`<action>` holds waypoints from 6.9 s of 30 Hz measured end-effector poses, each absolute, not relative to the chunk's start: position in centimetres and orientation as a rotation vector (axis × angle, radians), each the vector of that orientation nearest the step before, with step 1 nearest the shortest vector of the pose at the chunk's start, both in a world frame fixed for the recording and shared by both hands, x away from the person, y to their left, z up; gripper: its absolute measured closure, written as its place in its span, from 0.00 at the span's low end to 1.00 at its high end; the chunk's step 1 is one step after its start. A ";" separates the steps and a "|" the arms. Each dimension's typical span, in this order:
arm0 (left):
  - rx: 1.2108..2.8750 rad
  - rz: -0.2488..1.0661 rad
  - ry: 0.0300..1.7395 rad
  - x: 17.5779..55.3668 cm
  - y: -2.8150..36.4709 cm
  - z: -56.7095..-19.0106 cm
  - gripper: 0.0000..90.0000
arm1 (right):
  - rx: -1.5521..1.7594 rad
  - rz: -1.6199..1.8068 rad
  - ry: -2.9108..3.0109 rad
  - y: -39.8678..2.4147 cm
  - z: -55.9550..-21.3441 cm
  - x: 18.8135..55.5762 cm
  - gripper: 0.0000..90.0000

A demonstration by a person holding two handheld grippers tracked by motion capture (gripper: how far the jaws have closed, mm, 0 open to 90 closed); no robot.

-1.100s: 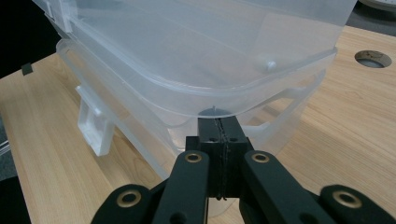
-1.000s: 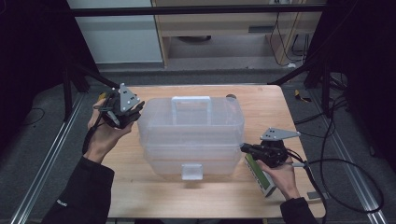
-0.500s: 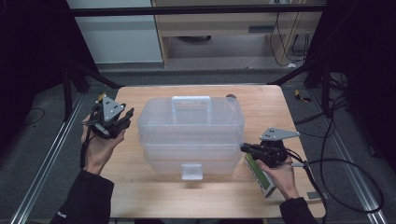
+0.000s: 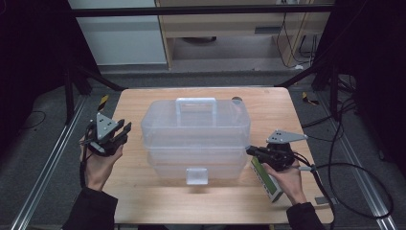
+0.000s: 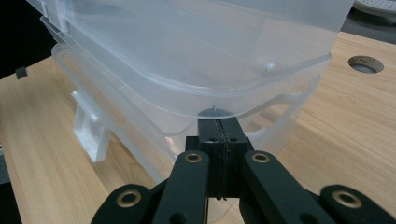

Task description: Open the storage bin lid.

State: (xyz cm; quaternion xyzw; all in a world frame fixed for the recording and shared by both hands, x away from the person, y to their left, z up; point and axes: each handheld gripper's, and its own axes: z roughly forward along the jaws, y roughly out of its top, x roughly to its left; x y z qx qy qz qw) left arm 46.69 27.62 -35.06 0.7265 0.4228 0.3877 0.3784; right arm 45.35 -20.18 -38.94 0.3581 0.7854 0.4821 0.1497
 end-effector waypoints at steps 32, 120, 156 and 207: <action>1.938 0.786 1.035 45.3 25.6 -39.0 0.96 | 1.023 1.410 2.223 -20.3 -38.7 45.6 1.00; 1.801 0.933 0.963 45.6 23.9 -38.6 0.78 | 1.160 1.149 2.234 -20.0 -40.7 46.4 0.74; 1.792 0.946 0.973 46.1 23.9 -38.0 0.80 | 1.215 1.163 2.282 -18.7 -41.2 46.6 0.83; 1.751 0.970 1.009 48.0 23.5 -35.9 0.83 | 1.229 1.157 2.272 -18.7 -41.2 46.7 0.85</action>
